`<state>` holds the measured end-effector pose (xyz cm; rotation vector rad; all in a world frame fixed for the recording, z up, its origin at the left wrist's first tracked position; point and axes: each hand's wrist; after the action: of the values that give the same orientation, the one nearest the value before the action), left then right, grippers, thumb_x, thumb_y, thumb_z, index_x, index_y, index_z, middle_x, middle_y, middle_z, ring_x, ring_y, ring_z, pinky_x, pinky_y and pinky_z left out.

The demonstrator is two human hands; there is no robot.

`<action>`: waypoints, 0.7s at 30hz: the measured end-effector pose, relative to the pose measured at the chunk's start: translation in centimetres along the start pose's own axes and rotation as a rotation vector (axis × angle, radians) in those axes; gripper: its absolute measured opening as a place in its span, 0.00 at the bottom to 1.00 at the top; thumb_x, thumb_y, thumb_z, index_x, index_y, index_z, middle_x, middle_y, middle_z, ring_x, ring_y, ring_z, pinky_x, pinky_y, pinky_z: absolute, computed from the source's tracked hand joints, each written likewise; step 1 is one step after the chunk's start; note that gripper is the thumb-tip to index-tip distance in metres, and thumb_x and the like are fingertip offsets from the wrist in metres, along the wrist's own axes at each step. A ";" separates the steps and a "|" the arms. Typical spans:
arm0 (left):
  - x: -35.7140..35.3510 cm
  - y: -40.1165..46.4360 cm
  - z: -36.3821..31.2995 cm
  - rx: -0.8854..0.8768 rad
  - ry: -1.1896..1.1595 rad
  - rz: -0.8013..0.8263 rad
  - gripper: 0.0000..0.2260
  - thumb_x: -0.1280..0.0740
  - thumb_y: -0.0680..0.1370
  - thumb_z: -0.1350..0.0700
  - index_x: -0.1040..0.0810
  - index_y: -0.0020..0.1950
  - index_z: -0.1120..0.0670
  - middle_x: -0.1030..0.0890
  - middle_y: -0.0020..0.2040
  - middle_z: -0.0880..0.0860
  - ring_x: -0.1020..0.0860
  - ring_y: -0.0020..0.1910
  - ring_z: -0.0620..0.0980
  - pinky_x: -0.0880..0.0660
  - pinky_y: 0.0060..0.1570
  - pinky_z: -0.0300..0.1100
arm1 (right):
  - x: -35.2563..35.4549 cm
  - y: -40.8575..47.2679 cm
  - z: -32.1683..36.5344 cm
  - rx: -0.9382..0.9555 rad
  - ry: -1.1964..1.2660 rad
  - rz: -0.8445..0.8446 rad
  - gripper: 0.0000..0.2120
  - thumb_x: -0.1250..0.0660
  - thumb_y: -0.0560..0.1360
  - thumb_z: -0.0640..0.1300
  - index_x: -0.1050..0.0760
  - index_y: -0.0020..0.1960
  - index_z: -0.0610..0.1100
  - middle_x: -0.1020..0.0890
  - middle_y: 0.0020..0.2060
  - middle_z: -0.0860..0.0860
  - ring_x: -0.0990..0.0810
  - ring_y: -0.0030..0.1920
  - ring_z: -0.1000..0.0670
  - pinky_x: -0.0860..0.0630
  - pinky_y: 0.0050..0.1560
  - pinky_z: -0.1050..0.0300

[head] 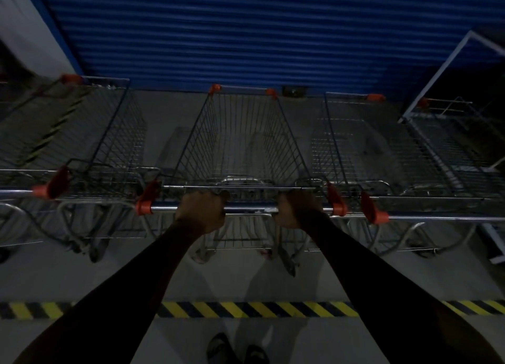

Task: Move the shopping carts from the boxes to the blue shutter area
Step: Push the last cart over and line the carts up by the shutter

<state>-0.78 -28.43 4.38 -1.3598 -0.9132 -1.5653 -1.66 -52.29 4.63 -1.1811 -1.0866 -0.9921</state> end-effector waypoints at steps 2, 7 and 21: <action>0.0 0.0 -0.1 0.002 0.002 0.010 0.18 0.37 0.72 0.47 0.27 0.61 0.48 0.17 0.52 0.54 0.18 0.51 0.60 0.24 0.47 0.49 | 0.1 -0.2 0.0 -0.005 -0.006 -0.015 0.19 0.33 0.70 0.58 0.20 0.54 0.46 0.17 0.50 0.44 0.18 0.50 0.42 0.23 0.47 0.52; 0.0 0.0 -0.1 0.001 0.040 0.037 0.18 0.36 0.72 0.46 0.27 0.61 0.49 0.17 0.53 0.53 0.19 0.52 0.60 0.23 0.47 0.50 | -0.1 -0.6 0.1 -0.005 0.041 -0.014 0.18 0.33 0.71 0.56 0.20 0.52 0.45 0.17 0.47 0.45 0.18 0.48 0.43 0.22 0.46 0.51; -0.1 -0.7 -0.7 -0.006 0.036 0.045 0.17 0.37 0.73 0.46 0.28 0.61 0.49 0.17 0.51 0.54 0.19 0.51 0.60 0.24 0.47 0.50 | -0.7 -1.3 -0.5 0.005 0.000 -0.038 0.19 0.33 0.69 0.57 0.23 0.54 0.46 0.18 0.50 0.45 0.19 0.50 0.41 0.22 0.49 0.48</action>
<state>-1.72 -28.77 4.23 -1.3434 -0.8513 -1.5540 -3.03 -52.94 4.13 -1.1601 -1.1143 -1.0188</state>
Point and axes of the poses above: each hand's wrist, its own y-axis towards the middle knuckle, its own x-axis out of the back of the hand, z = x × y
